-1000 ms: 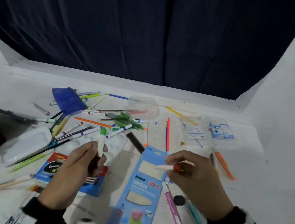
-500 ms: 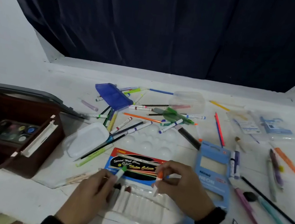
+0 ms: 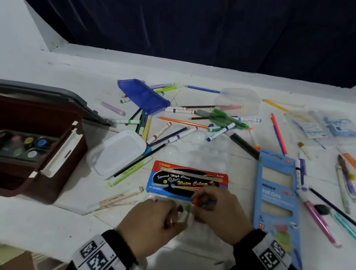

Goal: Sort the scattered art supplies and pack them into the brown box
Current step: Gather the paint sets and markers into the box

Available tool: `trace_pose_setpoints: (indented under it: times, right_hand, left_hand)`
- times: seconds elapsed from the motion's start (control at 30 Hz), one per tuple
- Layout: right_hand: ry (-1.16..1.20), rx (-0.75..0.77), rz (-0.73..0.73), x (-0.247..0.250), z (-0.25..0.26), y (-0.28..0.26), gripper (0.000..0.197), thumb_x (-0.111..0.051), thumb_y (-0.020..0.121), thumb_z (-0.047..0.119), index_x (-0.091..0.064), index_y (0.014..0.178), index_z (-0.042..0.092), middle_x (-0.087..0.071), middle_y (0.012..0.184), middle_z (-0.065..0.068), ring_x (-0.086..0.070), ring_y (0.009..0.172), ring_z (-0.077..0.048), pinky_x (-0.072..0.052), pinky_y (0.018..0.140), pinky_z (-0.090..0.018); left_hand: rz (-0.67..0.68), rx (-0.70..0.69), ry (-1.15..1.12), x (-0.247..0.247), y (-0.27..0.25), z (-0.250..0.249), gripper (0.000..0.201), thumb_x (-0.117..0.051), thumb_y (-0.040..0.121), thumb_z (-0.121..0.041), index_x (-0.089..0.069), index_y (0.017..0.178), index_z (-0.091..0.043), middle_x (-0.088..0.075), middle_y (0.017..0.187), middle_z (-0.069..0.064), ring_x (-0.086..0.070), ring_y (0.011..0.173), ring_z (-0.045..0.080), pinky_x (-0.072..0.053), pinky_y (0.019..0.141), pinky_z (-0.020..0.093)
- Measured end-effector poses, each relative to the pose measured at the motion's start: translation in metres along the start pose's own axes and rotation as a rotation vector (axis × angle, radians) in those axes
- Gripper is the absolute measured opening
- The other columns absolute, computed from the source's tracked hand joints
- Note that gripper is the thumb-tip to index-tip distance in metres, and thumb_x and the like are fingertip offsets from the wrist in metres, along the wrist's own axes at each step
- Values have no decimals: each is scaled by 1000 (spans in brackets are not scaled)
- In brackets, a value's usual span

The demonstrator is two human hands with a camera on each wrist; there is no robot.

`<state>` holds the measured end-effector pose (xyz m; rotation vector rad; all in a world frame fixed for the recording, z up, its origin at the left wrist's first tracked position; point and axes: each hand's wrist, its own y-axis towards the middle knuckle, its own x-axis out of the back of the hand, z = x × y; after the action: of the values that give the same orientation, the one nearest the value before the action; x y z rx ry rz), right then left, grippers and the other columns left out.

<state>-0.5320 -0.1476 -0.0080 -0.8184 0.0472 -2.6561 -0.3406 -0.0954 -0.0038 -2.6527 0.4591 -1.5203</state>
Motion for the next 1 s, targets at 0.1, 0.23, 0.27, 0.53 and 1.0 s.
trace_pose_setpoints:
  times: [0.1,0.23,0.27,0.53,1.0]
  right_hand:
    - [-5,5,2,-1,2,0,15,-82,75,19,-70,84,20,-68,78,4,-65,74,-10,-58,73,-32]
    - [-68,18,-2,-2,3,-2,19,-86,71,27,-73,83,19,-69,78,7,-64,74,-5,-53,70,-17]
    - [-85,18,-15,-3,4,-3,20,-86,70,29,-73,82,20,-69,78,8,-64,74,-4,-51,69,-15]
    - [-270,115,16,-7,13,-15,31,-84,72,30,-69,98,20,-63,89,9,-58,78,-5,-50,73,-20]
    - [-458,93,72,-11,22,-18,46,-84,69,38,-60,107,25,-45,97,16,-43,88,-2,-32,71,-9]
  left_hand:
    - [35,4,88,1,1,-5,39,-60,87,-60,-48,73,-25,-47,64,-12,-44,66,7,-25,52,16]
    - [51,8,62,2,3,-4,39,-62,85,-63,-49,72,-28,-49,64,-12,-46,62,3,-26,52,17]
    - [51,5,47,4,3,-3,37,-63,84,-62,-50,73,-30,-50,65,-13,-47,62,2,-27,53,17]
    - [-51,-151,157,6,7,5,41,-71,80,-51,-61,116,-32,-58,111,-11,-53,105,13,-46,85,32]
    - [-48,-163,337,4,18,2,50,-68,77,-53,-56,122,-36,-58,112,-13,-54,112,13,-40,89,34]
